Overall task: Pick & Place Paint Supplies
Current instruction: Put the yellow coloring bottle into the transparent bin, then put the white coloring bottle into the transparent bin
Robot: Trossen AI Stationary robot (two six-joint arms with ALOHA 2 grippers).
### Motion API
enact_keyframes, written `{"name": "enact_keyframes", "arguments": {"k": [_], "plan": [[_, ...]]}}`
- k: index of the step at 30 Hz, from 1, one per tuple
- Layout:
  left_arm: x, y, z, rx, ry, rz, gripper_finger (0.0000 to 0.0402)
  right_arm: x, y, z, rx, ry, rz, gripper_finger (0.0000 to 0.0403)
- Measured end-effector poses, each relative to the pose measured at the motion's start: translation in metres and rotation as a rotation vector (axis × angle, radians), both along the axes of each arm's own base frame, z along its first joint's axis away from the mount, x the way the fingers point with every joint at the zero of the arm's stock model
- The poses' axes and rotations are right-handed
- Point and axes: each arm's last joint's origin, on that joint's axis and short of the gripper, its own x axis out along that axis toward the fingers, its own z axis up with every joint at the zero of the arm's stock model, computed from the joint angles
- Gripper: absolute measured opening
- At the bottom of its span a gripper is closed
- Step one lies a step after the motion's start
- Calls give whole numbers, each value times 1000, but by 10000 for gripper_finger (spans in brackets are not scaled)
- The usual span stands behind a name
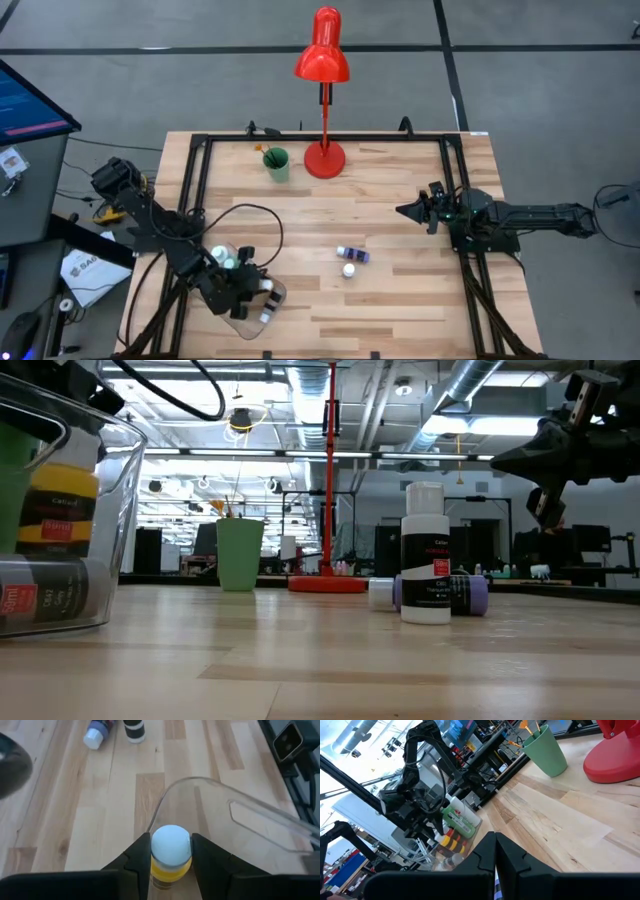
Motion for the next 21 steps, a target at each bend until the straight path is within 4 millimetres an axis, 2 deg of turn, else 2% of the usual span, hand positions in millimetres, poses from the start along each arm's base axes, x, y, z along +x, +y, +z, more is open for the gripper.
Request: {"name": "enact_keyframes", "arguments": {"k": [10,21], "plan": [[1,-1,1,-15,-12,3,126,0,0,0,0,0,0,0],[1,-1,2,-20,-19,1,164,0,0,0,0,0,0,0]]}}
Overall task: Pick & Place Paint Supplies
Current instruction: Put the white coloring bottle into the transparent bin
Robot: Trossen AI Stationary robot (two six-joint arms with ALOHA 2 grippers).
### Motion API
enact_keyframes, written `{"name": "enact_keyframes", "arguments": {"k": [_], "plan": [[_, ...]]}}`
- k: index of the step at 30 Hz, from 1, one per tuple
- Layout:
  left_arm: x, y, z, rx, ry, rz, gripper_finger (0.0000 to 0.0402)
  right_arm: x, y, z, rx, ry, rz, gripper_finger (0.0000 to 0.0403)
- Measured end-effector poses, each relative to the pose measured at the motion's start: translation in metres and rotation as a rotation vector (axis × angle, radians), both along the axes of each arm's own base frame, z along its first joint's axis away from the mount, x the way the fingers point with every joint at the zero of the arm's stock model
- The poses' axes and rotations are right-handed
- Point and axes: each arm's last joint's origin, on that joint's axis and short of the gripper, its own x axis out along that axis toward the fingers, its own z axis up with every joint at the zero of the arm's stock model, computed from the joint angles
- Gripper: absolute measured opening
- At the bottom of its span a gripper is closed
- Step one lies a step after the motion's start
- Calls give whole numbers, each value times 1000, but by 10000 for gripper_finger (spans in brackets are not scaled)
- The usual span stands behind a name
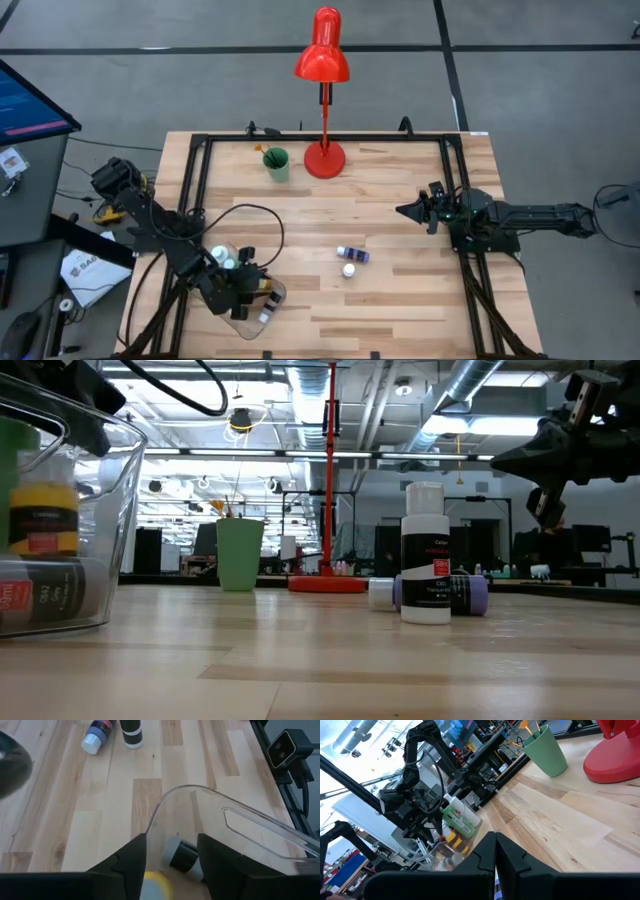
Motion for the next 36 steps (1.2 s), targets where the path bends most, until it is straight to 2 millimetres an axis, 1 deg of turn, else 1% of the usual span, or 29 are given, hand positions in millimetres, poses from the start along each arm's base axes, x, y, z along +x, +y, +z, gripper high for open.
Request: {"name": "enact_keyframes", "arguments": {"k": [2,5,8,11,15,19,22,25,30,32,36], "plan": [[-1,1,2,-5,-4,-1,172,0,0,0,0,0,0,0],[-4,4,12,-33,-35,-4,182,0,0,0,0,0,0,0],[-6,12,30,-52,-99,-21,188,0,0,0,0,0,0,0],[-6,28,49,-48,-176,-25,193,0,0,0,0,0,0,0],[7,55,68,-10,-282,-13,202,0,0,0,0,0,0,0],[33,80,77,-52,-385,-17,214,0,0,0,0,0,0,0],[55,91,74,-85,-437,-27,224,0,0,0,0,0,0,0],[74,95,62,-121,-443,-60,234,0,0,0,0,1,0,0],[102,88,38,-143,-466,-88,249,0,0,0,0,1,0,0],[114,84,35,-130,-465,-95,252,0,0,0,0,1,0,0],[143,75,34,-83,-471,-147,253,0,0,0,0,0,0,0]]}}
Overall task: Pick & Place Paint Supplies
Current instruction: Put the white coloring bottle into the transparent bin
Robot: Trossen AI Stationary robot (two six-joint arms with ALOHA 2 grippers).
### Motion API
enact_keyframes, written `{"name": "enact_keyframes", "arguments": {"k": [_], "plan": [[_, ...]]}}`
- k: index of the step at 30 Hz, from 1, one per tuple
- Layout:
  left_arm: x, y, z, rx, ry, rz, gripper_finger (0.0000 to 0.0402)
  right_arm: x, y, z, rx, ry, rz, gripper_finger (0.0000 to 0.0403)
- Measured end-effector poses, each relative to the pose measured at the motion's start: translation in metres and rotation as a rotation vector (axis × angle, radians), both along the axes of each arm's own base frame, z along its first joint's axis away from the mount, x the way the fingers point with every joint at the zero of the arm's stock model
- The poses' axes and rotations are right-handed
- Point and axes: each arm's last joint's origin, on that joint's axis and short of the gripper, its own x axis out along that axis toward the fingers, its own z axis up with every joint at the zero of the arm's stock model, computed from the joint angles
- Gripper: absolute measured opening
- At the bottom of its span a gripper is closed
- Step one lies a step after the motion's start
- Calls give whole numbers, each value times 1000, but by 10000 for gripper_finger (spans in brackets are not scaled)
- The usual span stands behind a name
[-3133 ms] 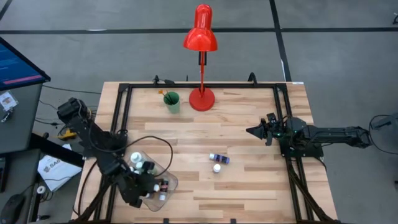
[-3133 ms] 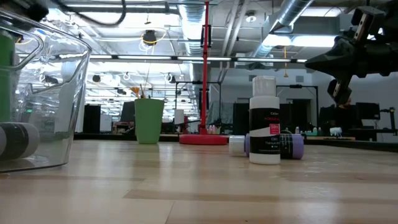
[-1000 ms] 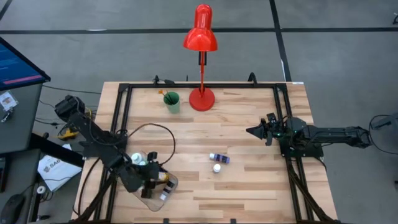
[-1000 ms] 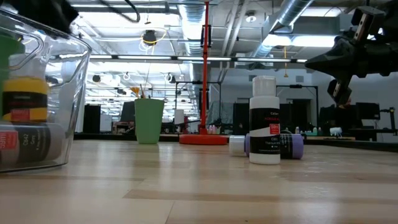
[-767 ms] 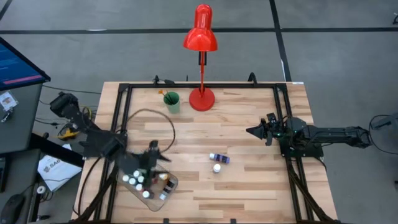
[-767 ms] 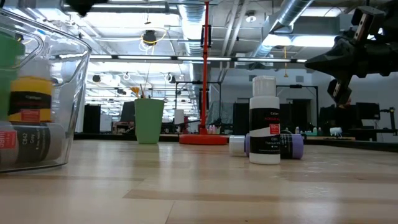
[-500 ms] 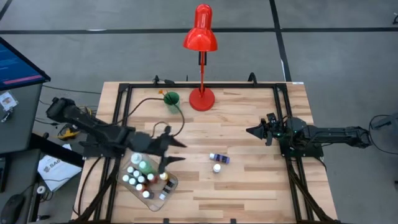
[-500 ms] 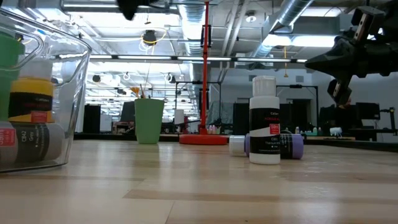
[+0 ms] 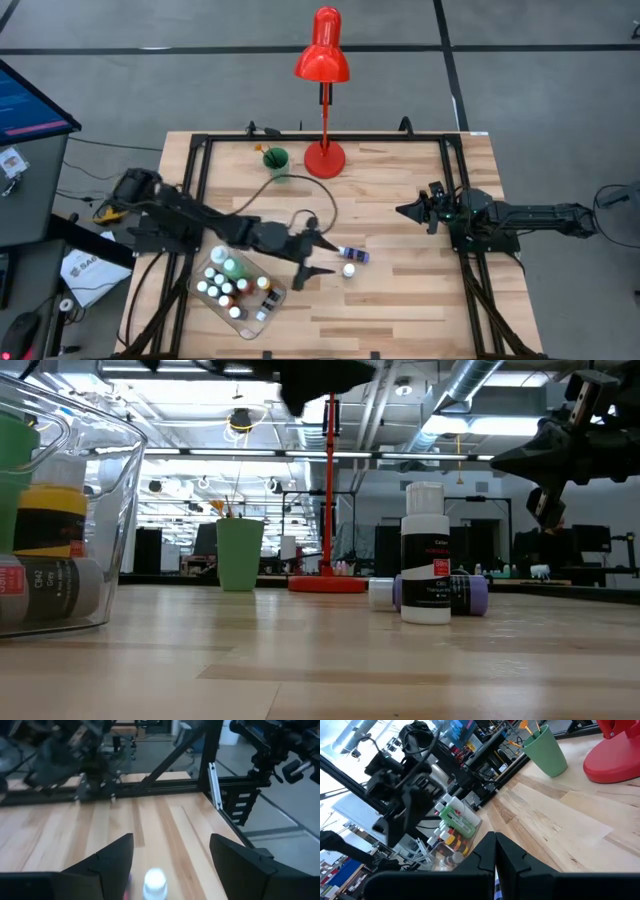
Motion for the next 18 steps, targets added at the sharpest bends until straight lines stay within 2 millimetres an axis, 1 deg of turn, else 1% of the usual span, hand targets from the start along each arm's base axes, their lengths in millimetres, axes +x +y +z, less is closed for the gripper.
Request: {"name": "enact_keyframes", "arguments": {"k": [3,5,8,13,18], "plan": [[21,-5,-2,27,-4,-14,253,0,0,0,0,1,0,0],[32,-6,-6,39,2,-11,253,0,0,0,0,0,0,0],[43,-5,-17,50,31,0,253,0,0,0,0,3,0,0],[52,-2,-32,66,93,10,253,0,0,-1,0,7,0,0],[53,-2,-42,73,140,-7,253,0,0,-1,0,7,0,0]]}}
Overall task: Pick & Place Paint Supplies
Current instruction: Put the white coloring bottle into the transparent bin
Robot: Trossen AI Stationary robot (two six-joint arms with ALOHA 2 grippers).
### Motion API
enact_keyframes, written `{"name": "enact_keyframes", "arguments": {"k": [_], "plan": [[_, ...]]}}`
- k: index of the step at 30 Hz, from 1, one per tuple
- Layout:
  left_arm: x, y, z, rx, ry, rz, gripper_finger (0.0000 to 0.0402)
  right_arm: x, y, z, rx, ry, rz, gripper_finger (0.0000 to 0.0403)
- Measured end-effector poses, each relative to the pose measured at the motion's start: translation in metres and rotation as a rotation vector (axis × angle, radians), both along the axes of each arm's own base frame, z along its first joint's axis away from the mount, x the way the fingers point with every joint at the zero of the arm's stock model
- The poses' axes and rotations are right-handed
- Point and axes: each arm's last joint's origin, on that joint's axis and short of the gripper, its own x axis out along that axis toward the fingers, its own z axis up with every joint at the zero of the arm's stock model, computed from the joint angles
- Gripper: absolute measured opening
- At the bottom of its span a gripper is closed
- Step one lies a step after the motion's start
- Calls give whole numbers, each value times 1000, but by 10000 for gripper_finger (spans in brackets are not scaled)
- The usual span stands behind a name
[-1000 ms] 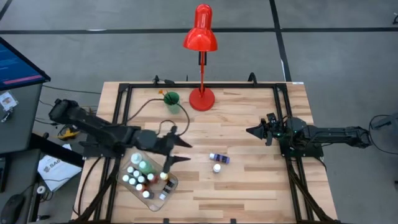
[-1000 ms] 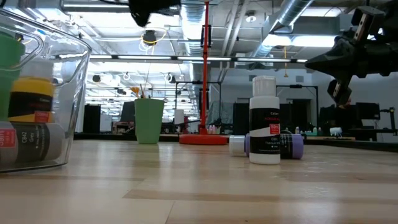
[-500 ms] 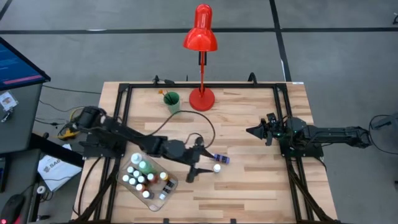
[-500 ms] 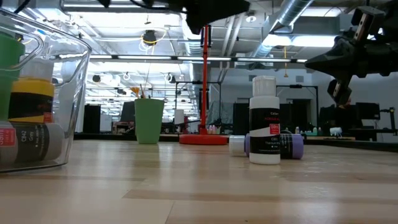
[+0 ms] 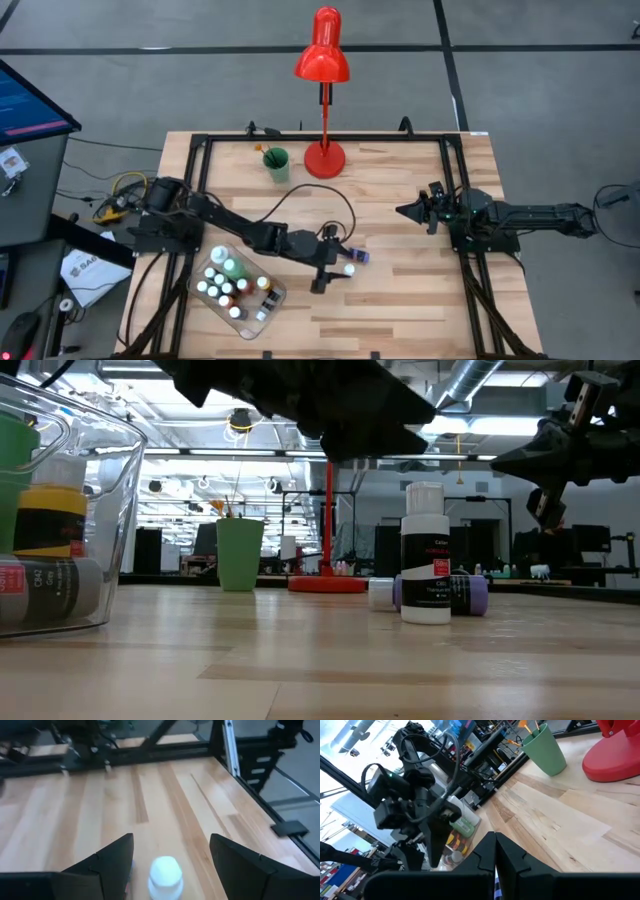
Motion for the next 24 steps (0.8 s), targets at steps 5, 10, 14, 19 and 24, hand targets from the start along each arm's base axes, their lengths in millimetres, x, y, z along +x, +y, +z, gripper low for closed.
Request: {"name": "enact_keyframes", "arguments": {"k": [5,10,14,19,24], "plan": [[3,-2,-15,-2,46,-30,253,0,0,0,0,1,-1,0],[5,2,-19,0,48,-16,253,0,0,0,0,0,0,0],[8,6,-27,0,72,-13,253,0,0,0,0,0,0,0],[19,1,-33,-10,78,-45,253,0,0,0,0,0,0,0],[20,1,-31,-11,82,-48,249,0,0,0,0,0,0,0]]}}
